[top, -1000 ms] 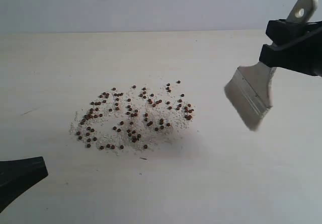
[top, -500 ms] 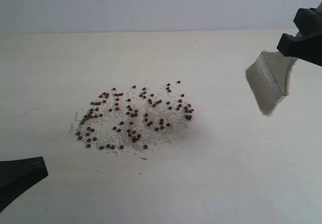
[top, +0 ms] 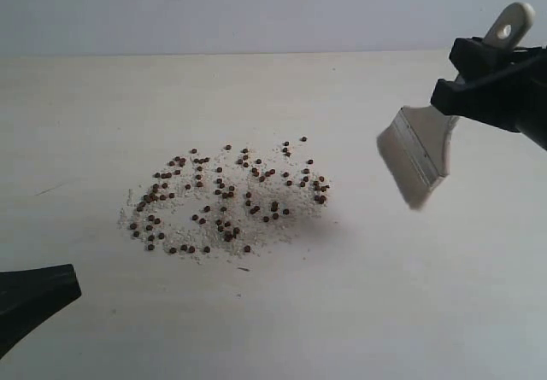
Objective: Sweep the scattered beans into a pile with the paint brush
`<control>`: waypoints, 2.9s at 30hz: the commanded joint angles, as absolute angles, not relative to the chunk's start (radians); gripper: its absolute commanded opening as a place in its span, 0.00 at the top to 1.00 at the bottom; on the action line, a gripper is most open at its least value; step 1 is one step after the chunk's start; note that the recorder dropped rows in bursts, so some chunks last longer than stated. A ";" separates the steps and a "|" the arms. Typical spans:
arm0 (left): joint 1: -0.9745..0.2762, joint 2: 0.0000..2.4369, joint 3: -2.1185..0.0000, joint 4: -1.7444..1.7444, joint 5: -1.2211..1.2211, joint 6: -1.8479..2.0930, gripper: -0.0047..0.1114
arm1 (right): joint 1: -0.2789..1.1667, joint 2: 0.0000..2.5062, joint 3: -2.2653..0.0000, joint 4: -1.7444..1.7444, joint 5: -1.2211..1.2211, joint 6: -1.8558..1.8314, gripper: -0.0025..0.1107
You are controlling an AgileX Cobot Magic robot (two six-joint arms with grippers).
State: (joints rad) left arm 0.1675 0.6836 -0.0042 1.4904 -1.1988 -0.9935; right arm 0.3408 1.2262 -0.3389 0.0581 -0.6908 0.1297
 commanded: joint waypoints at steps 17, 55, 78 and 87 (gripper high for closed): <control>0.171 0.650 0.000 0.204 -0.804 -0.457 0.96 | 0.336 1.227 -0.334 0.043 -0.757 0.126 0.98; 0.159 0.310 0.000 0.128 -0.546 -0.157 0.96 | 0.336 1.514 -0.446 -0.085 -0.922 0.153 0.98; 0.159 0.101 0.000 0.128 -0.546 -0.156 0.96 | 0.338 1.678 -0.587 0.126 -0.818 0.108 0.98; 0.159 0.101 0.000 0.128 -0.546 -0.156 0.96 | 0.488 1.627 -0.645 0.618 -0.730 -0.443 0.98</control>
State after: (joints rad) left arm 0.1641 0.1043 0.0004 0.1314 -0.5486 -0.1570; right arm 0.4479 1.6442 -0.6263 0.5179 -0.7398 -0.3285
